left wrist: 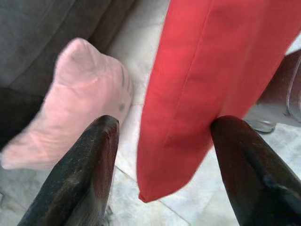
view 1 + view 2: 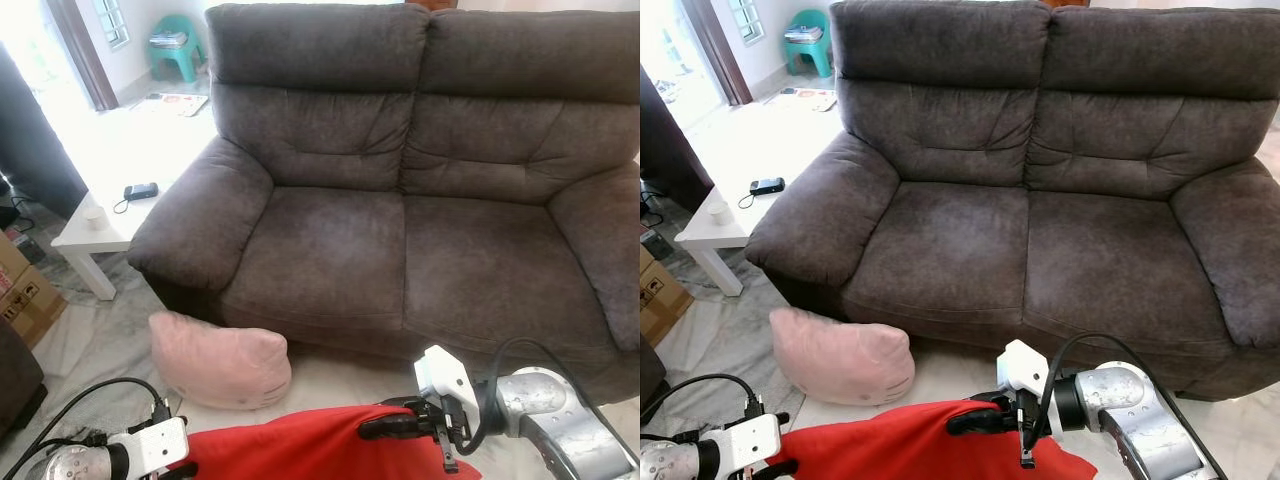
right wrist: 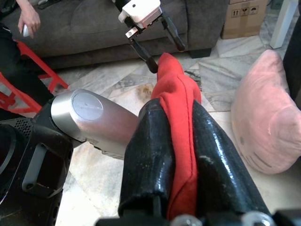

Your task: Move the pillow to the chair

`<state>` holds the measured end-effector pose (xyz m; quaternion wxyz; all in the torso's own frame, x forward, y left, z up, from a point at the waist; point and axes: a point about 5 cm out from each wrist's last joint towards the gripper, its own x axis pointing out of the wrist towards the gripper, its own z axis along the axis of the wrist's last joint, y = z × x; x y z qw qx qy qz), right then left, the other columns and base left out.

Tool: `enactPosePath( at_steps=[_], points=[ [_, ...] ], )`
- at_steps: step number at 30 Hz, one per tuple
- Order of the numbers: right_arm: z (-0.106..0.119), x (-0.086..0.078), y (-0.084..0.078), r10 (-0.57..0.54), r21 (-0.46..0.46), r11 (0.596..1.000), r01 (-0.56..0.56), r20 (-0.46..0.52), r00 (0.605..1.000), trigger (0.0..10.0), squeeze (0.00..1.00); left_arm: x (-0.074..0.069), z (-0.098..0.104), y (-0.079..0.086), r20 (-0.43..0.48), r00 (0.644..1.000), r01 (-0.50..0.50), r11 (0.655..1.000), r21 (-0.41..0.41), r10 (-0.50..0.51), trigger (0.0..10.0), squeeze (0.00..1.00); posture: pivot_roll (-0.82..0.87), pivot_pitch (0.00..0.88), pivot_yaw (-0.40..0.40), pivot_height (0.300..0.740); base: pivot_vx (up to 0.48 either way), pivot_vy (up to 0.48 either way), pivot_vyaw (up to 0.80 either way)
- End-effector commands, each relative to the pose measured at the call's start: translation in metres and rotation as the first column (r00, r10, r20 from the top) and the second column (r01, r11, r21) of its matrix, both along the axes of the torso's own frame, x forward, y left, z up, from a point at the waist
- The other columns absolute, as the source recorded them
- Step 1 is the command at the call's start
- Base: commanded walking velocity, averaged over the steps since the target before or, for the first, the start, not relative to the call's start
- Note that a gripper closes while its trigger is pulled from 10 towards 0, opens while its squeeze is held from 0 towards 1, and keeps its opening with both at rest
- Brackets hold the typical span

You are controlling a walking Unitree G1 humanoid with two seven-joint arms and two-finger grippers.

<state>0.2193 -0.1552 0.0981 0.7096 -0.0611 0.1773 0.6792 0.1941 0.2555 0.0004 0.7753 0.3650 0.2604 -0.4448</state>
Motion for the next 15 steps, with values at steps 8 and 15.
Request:
enactPosePath(
  at_steps=[8, 15],
  points=[
    [0.023, 0.003, 0.004, 0.026, 0.078, 0.996, -0.032, 0.088, 0.996, 10.0, 0.00, -0.008, -0.018, -0.002, -0.095, 0.995, 0.029, 0.999, 0.022, -0.027, 10.0, 0.00, 0.01, 0.000, 0.013, 0.740, 0.000, 0.000, 0.00],
    [0.025, 0.001, 0.003, 0.035, 0.082, 0.996, -0.042, 0.084, 0.996, 10.0, 0.00, -0.003, -0.020, 0.001, -0.047, 0.999, -0.013, 0.999, 0.047, 0.016, 10.0, 0.00, 0.00, 0.000, 0.010, 0.740, 0.000, 0.000, 0.00]
  ],
)
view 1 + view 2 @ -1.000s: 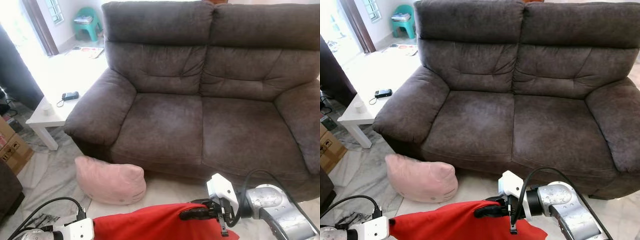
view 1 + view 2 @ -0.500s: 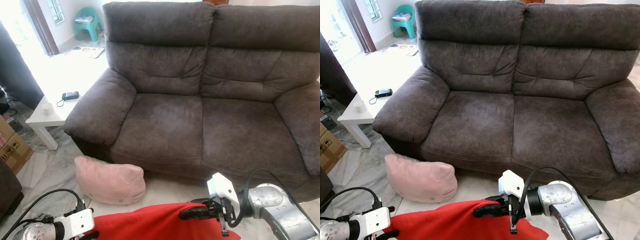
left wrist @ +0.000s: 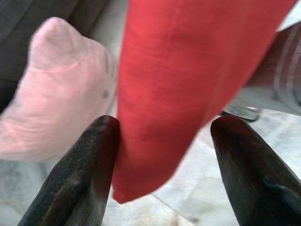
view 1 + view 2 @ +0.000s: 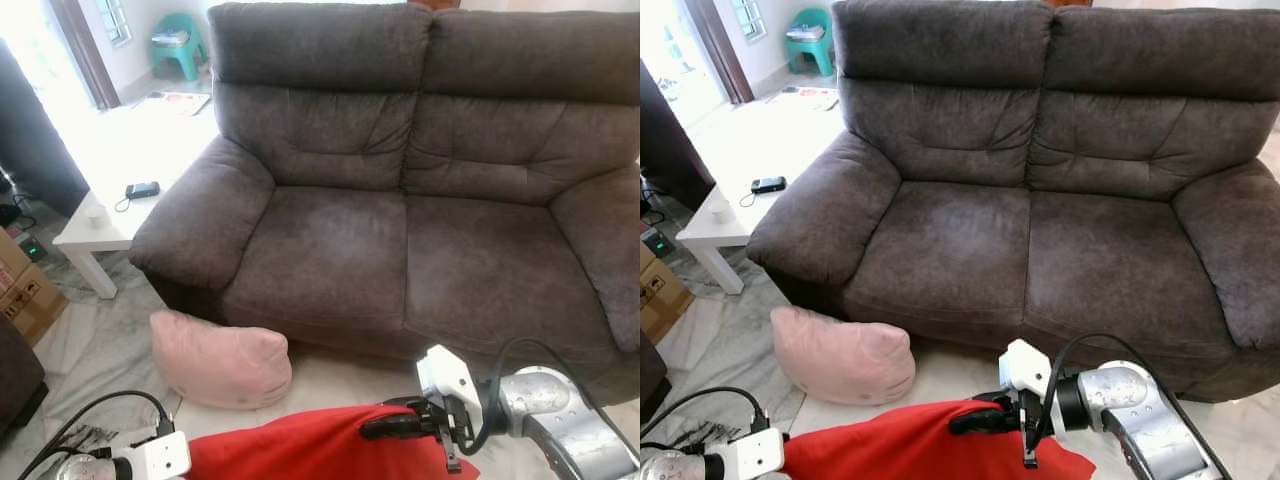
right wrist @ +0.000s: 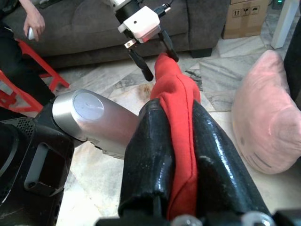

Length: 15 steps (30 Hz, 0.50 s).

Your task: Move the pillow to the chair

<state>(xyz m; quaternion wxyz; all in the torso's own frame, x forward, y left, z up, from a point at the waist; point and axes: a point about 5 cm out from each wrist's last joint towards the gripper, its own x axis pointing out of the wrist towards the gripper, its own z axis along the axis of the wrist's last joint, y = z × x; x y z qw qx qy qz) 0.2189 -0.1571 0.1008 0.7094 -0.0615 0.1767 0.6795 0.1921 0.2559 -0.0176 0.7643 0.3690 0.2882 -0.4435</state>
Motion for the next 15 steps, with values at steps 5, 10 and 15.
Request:
enactPosePath(
  at_steps=[5, 10, 15],
  points=[
    [0.023, 0.001, 0.006, 0.044, 0.085, 0.995, -0.051, 0.080, 0.996, 10.0, 0.00, 0.000, -0.004, -0.003, 0.010, 1.000, -0.016, 1.000, -0.013, 0.016, 10.0, 0.00, 0.00, 0.000, 0.008, 0.740, 0.000, 0.000, 0.00],
    [0.024, 0.002, 0.006, 0.042, 0.084, 0.995, -0.049, 0.085, 0.996, 10.0, 0.00, -0.004, -0.010, -0.010, -0.012, 1.000, -0.011, 0.999, -0.039, 0.010, 10.0, 0.00, 0.00, 0.000, 0.004, 0.740, 0.000, 0.000, 0.00],
    [0.024, 0.002, 0.004, 0.037, 0.077, 0.996, -0.044, 0.084, 0.996, 10.0, 0.00, -0.003, -0.010, -0.013, 0.003, 1.000, -0.018, 0.999, -0.049, 0.019, 0.0, 0.00, 0.00, 0.000, -0.003, 0.740, 0.000, 0.000, 0.00]
  ],
)
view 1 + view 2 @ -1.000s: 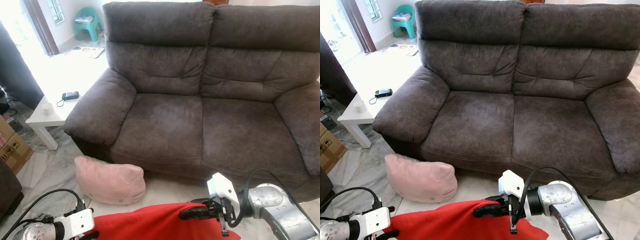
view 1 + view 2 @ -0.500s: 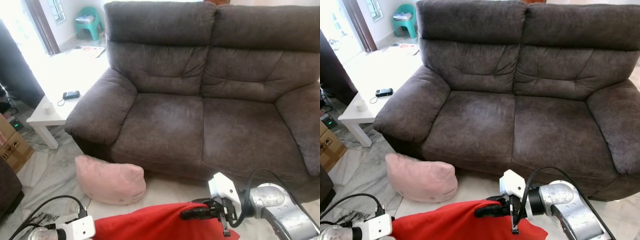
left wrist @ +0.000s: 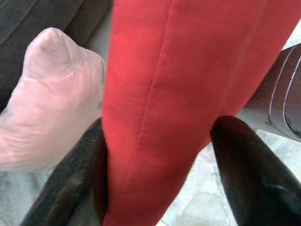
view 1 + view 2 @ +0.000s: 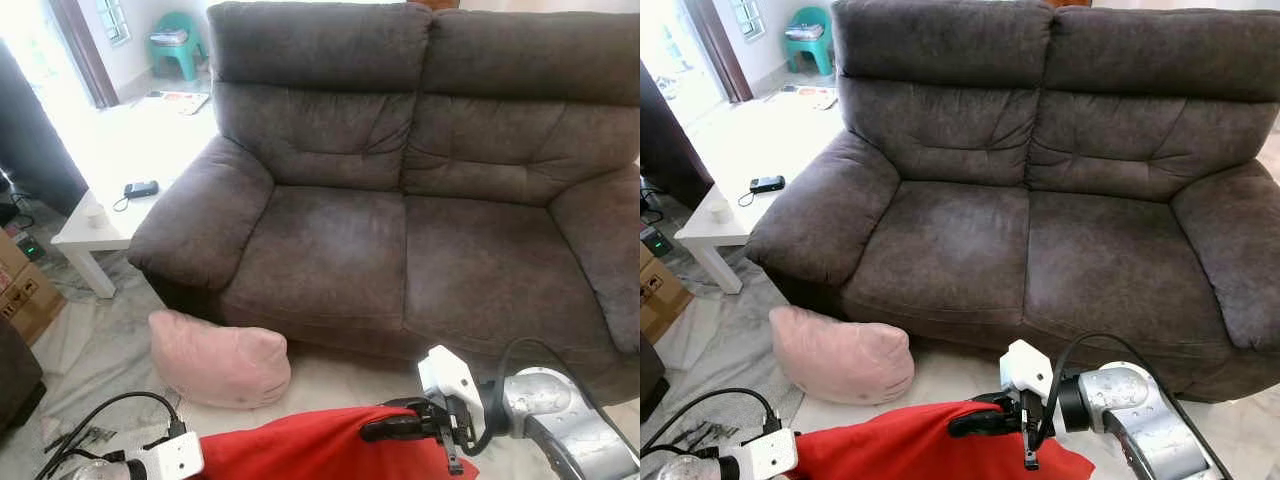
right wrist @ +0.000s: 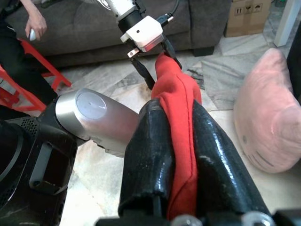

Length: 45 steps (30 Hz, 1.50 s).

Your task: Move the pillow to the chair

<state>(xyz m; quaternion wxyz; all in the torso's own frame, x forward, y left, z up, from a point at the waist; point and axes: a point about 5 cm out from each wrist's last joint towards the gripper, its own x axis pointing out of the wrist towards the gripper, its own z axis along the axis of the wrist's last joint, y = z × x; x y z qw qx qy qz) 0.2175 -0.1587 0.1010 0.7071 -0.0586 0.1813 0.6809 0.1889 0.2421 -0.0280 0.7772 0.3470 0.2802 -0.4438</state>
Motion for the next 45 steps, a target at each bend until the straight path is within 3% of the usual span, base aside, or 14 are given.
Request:
enactPosePath(
  at_steps=[1, 30, 45],
  points=[
    [0.024, 0.003, 0.005, 0.033, 0.079, 0.996, -0.041, 0.094, 0.995, 10.0, 0.00, 0.000, 0.000, 0.001, 0.005, 1.000, 0.001, 1.000, 0.001, -0.001, 0.0, 0.00, 0.00, 0.000, -0.004, 0.740, 0.000, 0.000, 0.00],
    [0.020, 0.005, 0.008, 0.014, 0.081, 0.996, -0.022, 0.097, 0.995, 10.0, 0.00, 0.000, 0.002, 0.005, -0.012, 1.000, 0.018, 1.000, 0.005, -0.018, 0.0, 0.00, 0.01, 0.000, 0.002, 0.740, 0.000, 0.000, 0.00],
    [0.017, 0.007, 0.013, 0.003, 0.081, 0.997, -0.012, 0.108, 0.994, 10.0, 0.00, 0.013, 0.014, 0.003, 0.055, 0.998, -0.024, 0.998, -0.057, 0.027, 0.0, 0.00, 0.01, 0.000, 0.014, 0.740, 0.000, 0.000, 0.00]
  ],
)
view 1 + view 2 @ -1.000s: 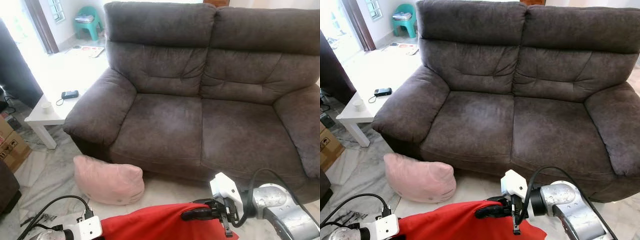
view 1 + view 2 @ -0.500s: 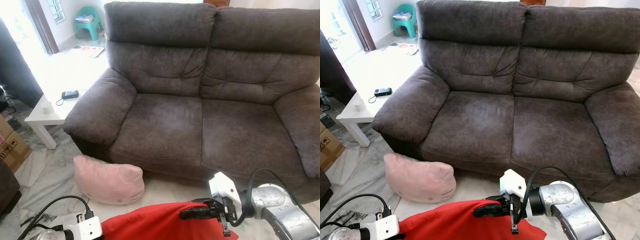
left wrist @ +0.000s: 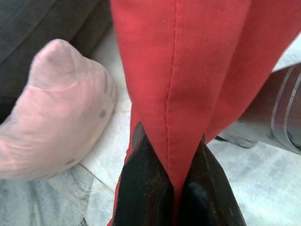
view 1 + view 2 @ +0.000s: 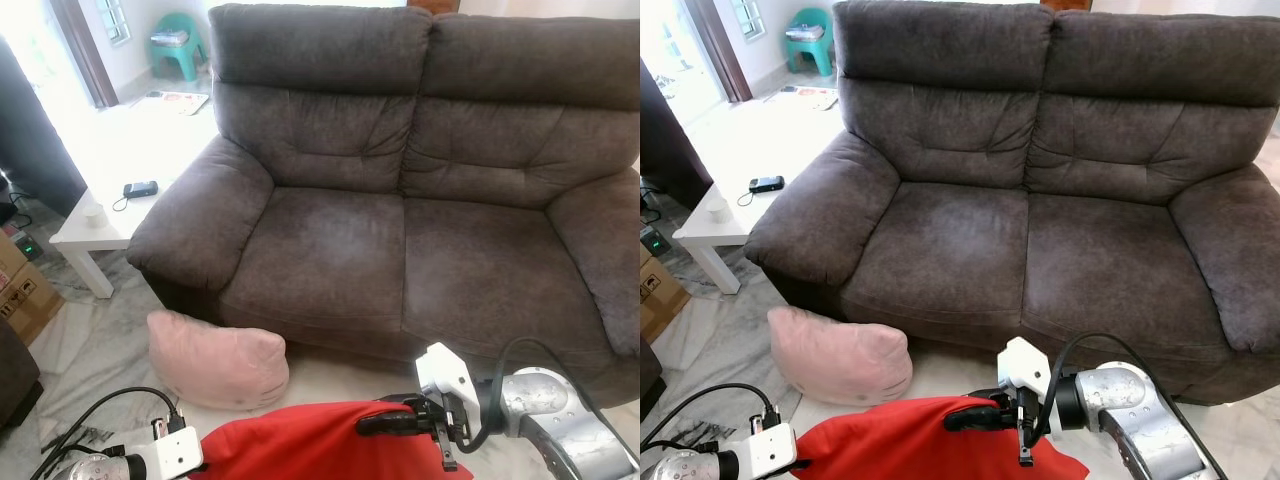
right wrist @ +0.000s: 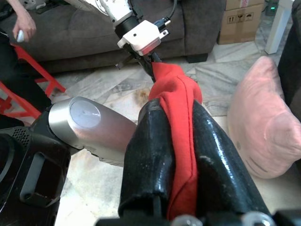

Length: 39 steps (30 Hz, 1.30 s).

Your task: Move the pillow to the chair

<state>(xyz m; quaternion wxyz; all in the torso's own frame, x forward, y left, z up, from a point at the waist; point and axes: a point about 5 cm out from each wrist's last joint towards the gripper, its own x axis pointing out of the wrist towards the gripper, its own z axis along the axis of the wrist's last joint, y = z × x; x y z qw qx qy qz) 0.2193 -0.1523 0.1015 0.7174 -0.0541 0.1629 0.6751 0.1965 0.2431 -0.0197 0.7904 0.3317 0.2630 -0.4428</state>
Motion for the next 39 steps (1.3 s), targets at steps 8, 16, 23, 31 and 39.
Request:
enactPosePath(
  at_steps=[8, 16, 23, 31, 39],
  points=[
    [0.014, 0.016, 0.005, -0.073, 0.033, 0.997, 0.068, 0.159, 0.985, 10.0, 0.00, 0.063, 0.065, 0.005, 0.389, 0.838, -0.293, 0.917, -0.272, 0.383, 10.0, 0.00, 0.02, 0.000, 0.019, 0.740, 0.000, 0.000, 0.00],
    [0.026, 0.081, -0.010, -0.588, 0.121, 0.790, 0.601, 0.424, 0.689, 10.0, 0.00, 0.091, 0.129, -0.020, 0.512, 0.629, -0.278, 0.785, -0.554, 0.584, 10.0, 0.00, 0.02, 0.000, 0.014, 0.740, 0.000, 0.000, 0.00],
    [0.032, 0.090, -0.004, -0.767, 0.252, 0.616, 0.746, 0.406, 0.496, 10.0, 0.00, 0.091, 0.143, -0.056, 0.478, 0.608, -0.253, 0.725, -0.641, 0.634, 10.0, 0.00, 0.02, 0.000, 0.015, 0.740, 0.000, 0.000, 0.00],
    [0.033, 0.092, 0.000, -0.942, 0.397, 0.326, 0.858, 0.209, 0.262, 10.0, 0.00, 0.091, 0.148, -0.062, 0.428, 0.451, -0.358, 0.598, -0.718, 0.783, 10.0, 0.00, 0.03, 0.000, 0.019, 0.740, 0.000, 0.000, 0.00],
    [0.030, 0.084, 0.020, -0.968, 0.437, 0.249, 0.864, 0.100, 0.229, 10.0, 0.00, 0.098, 0.164, -0.077, 0.380, 0.316, -0.384, 0.484, -0.786, 0.869, 10.0, 0.00, 0.03, 0.000, 0.022, 0.740, 0.000, 0.000, 0.00]
  ],
)
